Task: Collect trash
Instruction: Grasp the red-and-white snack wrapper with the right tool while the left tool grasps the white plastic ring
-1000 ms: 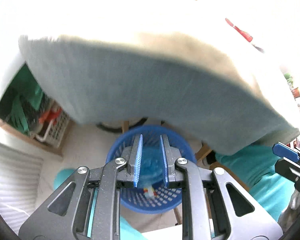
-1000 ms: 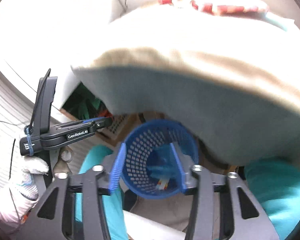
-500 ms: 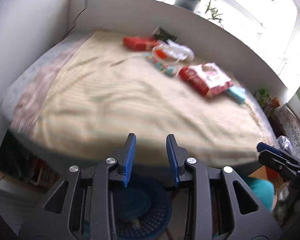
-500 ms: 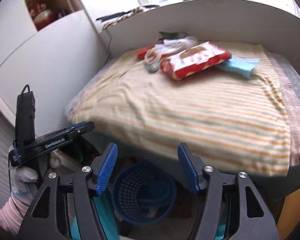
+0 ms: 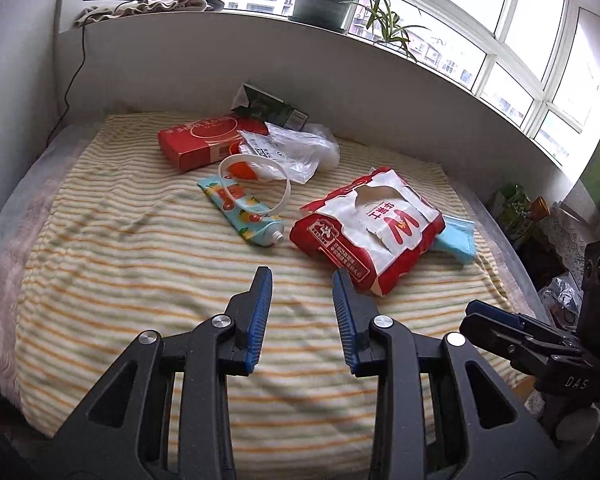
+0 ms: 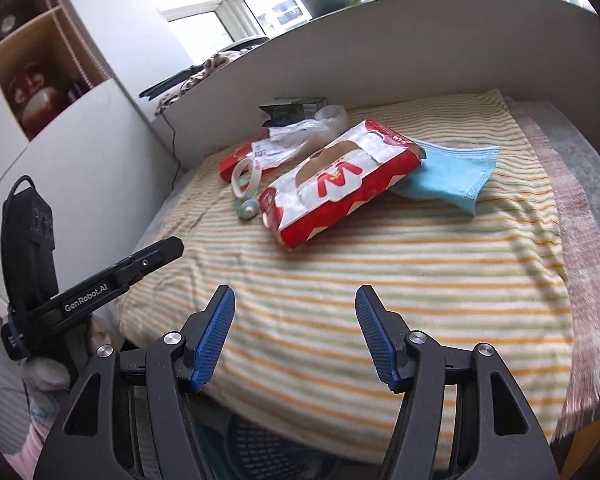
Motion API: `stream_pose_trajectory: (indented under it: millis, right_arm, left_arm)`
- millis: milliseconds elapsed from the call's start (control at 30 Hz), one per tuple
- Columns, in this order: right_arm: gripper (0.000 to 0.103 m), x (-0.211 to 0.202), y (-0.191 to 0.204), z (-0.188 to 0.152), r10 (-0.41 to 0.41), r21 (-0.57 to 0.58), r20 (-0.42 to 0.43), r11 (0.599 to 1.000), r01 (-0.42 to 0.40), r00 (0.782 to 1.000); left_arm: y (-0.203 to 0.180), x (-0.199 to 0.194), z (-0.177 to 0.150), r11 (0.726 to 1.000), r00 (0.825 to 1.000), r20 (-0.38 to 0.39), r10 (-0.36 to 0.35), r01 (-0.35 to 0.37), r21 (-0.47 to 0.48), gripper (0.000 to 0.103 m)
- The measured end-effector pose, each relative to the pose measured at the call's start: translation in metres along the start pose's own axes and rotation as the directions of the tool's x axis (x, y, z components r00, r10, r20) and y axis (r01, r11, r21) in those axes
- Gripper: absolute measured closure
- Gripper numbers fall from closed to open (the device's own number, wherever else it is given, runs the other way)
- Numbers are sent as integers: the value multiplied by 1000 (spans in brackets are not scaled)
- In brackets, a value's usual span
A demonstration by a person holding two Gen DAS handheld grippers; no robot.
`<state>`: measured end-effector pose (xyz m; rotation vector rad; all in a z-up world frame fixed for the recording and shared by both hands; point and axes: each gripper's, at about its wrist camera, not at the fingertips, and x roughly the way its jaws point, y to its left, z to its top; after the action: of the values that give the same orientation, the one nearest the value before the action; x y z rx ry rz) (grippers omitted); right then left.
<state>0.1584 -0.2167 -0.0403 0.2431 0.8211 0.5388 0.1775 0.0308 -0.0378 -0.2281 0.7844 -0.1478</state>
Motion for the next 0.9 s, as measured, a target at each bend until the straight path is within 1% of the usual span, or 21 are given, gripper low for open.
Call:
stream_pose_trajectory:
  millis: [133,267,467,600,667,733,767,833,900]
  right_arm:
    - [41,19,-15,14,33,70,-16,997,-32,999]
    - [41,37,-32,25,79,157,-31,985,-73,996]
    - [41,55,-42,39,124,212,-35,971,-114,992]
    - [41,67,-50,46,166,260,-36,954,-152,985]
    - [41,74,-53,49,186,289,-35,942,-168,982]
    - [44,78,-55,50,202,314,-33,932,-182,979]
    - [46,81,-56,51,209,321,-33,928,-188,977]
    - [50,84,-56,53,217,334,-32,922,-194,976]
    - [59,86,-58,54,225,346,-35,917,-200,974]
  left_arm:
    - [3,27,14,1000,999,-30,22,-22,-4,72]
    - [8,46,27,999,999,-37,33,-34,-21,72]
    - [6,71,44,999,997,-59,51,-51,5,72]
    - [5,85,50,998,995,-74,62,-60,18,73]
    - [6,90,51,998,995,-78,66,-65,18,80]
    - [7,95,52,998,995,-84,61,-60,17,84]
    - [7,96,52,998,995,-84,61,-60,18,91]
    - [7,99,51,998,994,-90,54,-52,22,96]
    - [7,99,50,998,995,-87,53,-51,21,98]
